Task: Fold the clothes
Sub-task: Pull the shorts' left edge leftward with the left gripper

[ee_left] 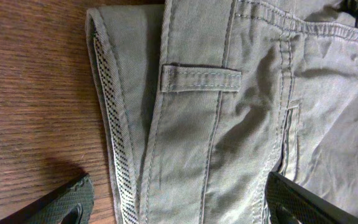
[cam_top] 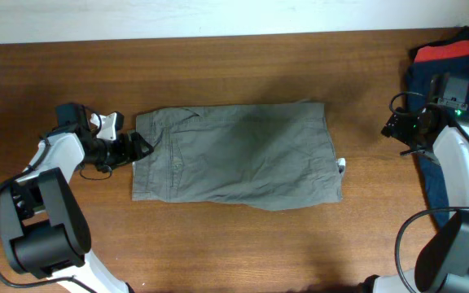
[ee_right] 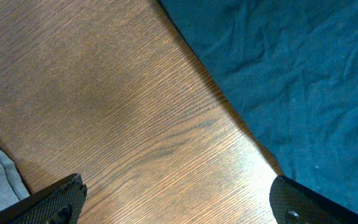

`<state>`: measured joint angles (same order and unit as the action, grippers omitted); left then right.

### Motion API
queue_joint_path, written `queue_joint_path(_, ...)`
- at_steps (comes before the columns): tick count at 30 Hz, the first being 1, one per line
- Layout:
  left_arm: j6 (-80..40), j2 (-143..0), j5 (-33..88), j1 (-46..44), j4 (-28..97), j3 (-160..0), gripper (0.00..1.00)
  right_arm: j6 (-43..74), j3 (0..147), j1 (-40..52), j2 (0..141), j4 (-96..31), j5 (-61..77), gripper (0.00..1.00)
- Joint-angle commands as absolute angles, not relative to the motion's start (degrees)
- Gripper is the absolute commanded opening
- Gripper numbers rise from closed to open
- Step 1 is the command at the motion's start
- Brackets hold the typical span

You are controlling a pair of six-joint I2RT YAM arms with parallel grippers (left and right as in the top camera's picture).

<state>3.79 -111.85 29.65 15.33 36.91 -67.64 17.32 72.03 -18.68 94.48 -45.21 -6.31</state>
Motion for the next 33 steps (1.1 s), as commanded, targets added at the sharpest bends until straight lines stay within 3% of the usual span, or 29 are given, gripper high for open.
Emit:
queue_joint_path(1,1.5,-118.2,23.4,15.5,40.2,-62.8,0.89,17.0,71.8,-18.8,94.5,-45.2,-6.4,0.99)
queue_joint_path(24,2.4,-127.7,30.5,15.5,41.2,-62.8,0.89,17.0,71.8,-18.8,94.5,-45.2,-6.4,0.99)
queue_joint_path(31,2.4,-127.7,30.4,15.5,41.0,-62.8,0.61,17.0,71.8,-18.8,94.5,-45.2,-6.4,0.99)
queue_joint_path(33,2.4,-127.7,30.4,15.5,40.8,-62.8,0.58,17.0,71.8,-18.8,94.5,-45.2,-6.4,0.99)
